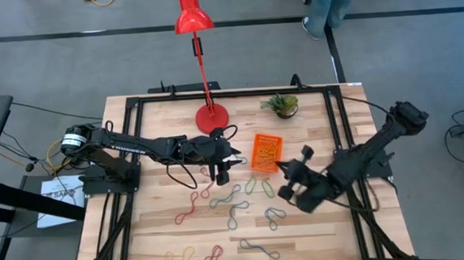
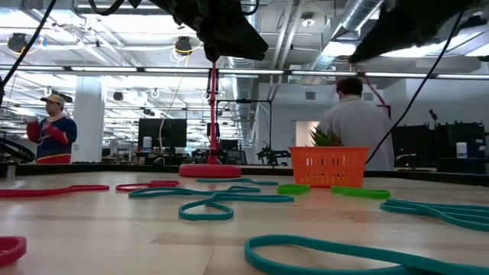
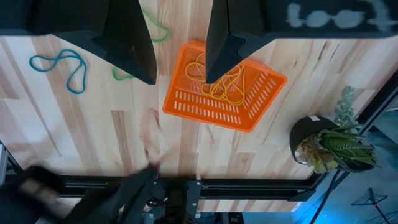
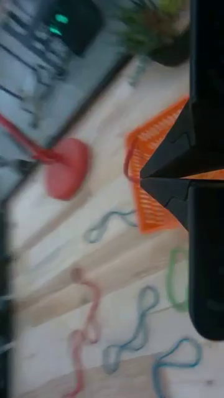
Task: Pick and place items into bin
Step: Put the bottom right red rubberband into the orange basket
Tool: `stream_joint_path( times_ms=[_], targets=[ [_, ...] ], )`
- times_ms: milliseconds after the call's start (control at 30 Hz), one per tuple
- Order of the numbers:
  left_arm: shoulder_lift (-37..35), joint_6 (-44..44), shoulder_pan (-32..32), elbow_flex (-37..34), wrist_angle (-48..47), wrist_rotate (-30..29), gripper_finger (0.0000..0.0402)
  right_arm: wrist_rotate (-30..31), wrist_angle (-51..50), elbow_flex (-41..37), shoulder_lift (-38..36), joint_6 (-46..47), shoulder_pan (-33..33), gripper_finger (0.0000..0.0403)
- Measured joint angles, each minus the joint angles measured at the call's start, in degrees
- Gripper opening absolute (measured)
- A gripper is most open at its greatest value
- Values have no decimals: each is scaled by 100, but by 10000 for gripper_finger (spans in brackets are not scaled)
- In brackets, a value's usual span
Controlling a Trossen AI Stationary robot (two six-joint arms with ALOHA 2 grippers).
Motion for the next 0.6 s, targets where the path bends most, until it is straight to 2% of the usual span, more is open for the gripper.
stream_joint_path(
  times_ms=[67,333,600],
  targets=[
    [0,0,0,0,-2,-3,130,-286,-3,0,208,-4,-348,0],
    [0,-2,0,0,-39,-4,130,-342,29,0,776,-407,-1407,0],
    [0,32,0,0,-63,-3,130,-1463,21,2,822,-618,-1946,3]
  ],
)
